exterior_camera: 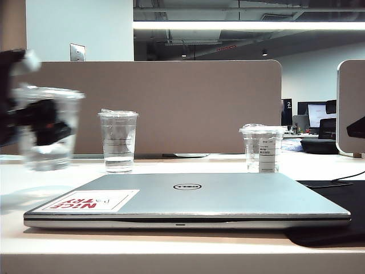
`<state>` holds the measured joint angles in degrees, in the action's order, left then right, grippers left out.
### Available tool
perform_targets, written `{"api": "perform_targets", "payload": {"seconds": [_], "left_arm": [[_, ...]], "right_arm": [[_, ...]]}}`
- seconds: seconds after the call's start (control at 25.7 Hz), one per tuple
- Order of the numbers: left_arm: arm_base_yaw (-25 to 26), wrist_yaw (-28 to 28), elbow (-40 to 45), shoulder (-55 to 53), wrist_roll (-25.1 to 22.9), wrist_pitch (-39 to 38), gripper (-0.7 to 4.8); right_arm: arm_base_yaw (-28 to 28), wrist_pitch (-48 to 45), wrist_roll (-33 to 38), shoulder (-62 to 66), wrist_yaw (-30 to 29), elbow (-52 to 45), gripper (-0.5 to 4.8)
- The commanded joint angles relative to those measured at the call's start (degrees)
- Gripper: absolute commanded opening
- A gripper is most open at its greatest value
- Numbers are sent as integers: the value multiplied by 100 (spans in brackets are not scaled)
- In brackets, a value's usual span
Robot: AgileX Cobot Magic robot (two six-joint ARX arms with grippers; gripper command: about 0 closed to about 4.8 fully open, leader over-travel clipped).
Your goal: Pick up the coffee cup on the middle and place it on the left side of the laptop.
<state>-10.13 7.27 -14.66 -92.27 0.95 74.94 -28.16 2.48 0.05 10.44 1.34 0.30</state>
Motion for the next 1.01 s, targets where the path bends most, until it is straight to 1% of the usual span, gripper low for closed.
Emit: {"api": "perform_targets", "payload": {"seconds": [0.04,0.08,0.19,0.35,0.43,0.51,0.58,0.82,0.86,1.01], "left_arm": [[153,-214,389,31,57,608,366],[175,-212,525,13,55,610,366],[168,-219,560,-44,59,520,366],[170,-485,544,-267,59,564,366],[173,-487,538,-474,59,638,366],[170,-330,479,-831,111,837,366],[170,-280,321,-1130,201,837,366],[173,-208,203,-1270,249,837,377],[173,-210,203,-1270,247,837,386],[170,-177,216,-1268,249,837,478]], "right_arm": [[-7,-98,11,4,0,-22,-5],[-7,-98,11,4,0,-22,-5],[-9,-98,11,4,0,-22,-5],[-9,-101,11,4,-2,-22,-5],[-9,-98,11,4,0,-22,-5],[-7,-98,13,4,0,-22,-5],[-7,-98,11,4,0,-22,-5],[-7,-98,11,4,0,-22,-5],[-7,-98,11,4,0,-22,-5],[-7,-98,13,4,0,-22,-5]]}}
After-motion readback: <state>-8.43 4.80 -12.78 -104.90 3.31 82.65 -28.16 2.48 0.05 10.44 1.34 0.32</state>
